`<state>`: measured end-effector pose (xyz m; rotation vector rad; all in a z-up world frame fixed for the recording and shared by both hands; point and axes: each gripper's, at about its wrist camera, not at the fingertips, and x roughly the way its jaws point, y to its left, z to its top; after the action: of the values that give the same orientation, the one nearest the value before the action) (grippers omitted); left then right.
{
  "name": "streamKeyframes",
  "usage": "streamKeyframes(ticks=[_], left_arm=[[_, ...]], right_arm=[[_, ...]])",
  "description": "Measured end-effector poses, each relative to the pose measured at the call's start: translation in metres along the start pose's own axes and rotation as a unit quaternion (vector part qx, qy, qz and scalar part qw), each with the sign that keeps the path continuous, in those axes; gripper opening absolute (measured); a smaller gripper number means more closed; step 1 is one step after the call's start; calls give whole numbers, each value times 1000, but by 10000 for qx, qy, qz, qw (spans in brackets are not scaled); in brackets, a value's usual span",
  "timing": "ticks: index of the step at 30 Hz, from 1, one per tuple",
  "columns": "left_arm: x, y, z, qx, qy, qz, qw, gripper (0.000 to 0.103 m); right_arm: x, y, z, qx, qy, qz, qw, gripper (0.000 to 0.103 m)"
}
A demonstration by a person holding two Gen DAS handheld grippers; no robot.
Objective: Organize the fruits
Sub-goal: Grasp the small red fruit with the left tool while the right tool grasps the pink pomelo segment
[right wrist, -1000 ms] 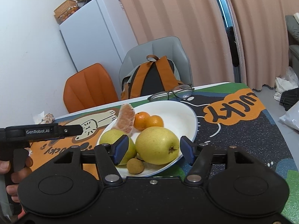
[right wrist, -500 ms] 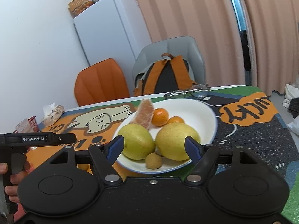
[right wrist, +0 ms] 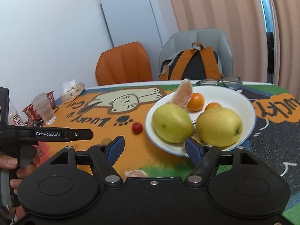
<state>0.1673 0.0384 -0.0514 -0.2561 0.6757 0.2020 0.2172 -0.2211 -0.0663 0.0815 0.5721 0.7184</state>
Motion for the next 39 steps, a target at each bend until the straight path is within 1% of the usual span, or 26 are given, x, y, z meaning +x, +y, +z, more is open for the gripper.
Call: streamKeyframes(ticks=[5, 10, 15, 17, 19, 21, 24, 29, 31, 32, 33, 34, 35, 36, 38, 39], left_arm=[[2, 8, -8, -118, 108, -77, 9998, 77], [4, 6, -14, -57, 150, -190, 9997, 75], [9, 3, -19, 3, 192, -219, 9996, 72], [11, 2, -21, 16, 210, -235, 9995, 68], [15, 1, -22, 23, 253, -260, 9993, 59], [17, 1, -24, 34, 300, -262, 9992, 54], [17, -1, -27, 114, 243, -197, 9994, 53], [18, -5, -28, 189, 214, -156, 9995, 53], [19, -6, -28, 202, 206, -170, 9994, 48], [19, -7, -28, 192, 207, -176, 9994, 46], [18, -6, -28, 169, 215, -179, 9995, 42], [18, -6, -28, 135, 233, -199, 9994, 34], [18, -5, -27, 105, 258, -234, 9993, 31], [18, -5, -27, 93, 282, -265, 9992, 25], [17, -6, -28, 103, 299, -276, 9991, 24], [16, -6, -28, 104, 306, -284, 9991, 24]], right_arm=[[2, 6, -14, -21, 209, -45, 9998, 72], [2, 10, -25, -28, 361, -119, 9993, 71], [8, 21, -34, -196, 528, -132, 9983, 71], [11, 23, -37, -247, 596, -141, 9978, 69], [13, 24, -40, -271, 639, -191, 9974, 67], [14, 24, -43, -311, 660, -276, 9970, 64], [13, 25, -45, -348, 612, -323, 9970, 61], [16, 28, -45, -466, 592, -408, 9963, 60], [18, 29, -45, -507, 578, -442, 9961, 59], [18, 30, -45, -532, 575, -478, 9958, 54], [18, 30, -45, -550, 570, -511, 9955, 50], [18, 29, -44, -521, 571, -477, 9959, 47], [17, 28, -44, -490, 577, -456, 9961, 46], [16, 28, -44, -471, 589, -444, 9962, 44], [14, 30, -44, -482, 596, -444, 9961, 41], [12, 30, -44, -475, 572, -434, 9963, 38]])
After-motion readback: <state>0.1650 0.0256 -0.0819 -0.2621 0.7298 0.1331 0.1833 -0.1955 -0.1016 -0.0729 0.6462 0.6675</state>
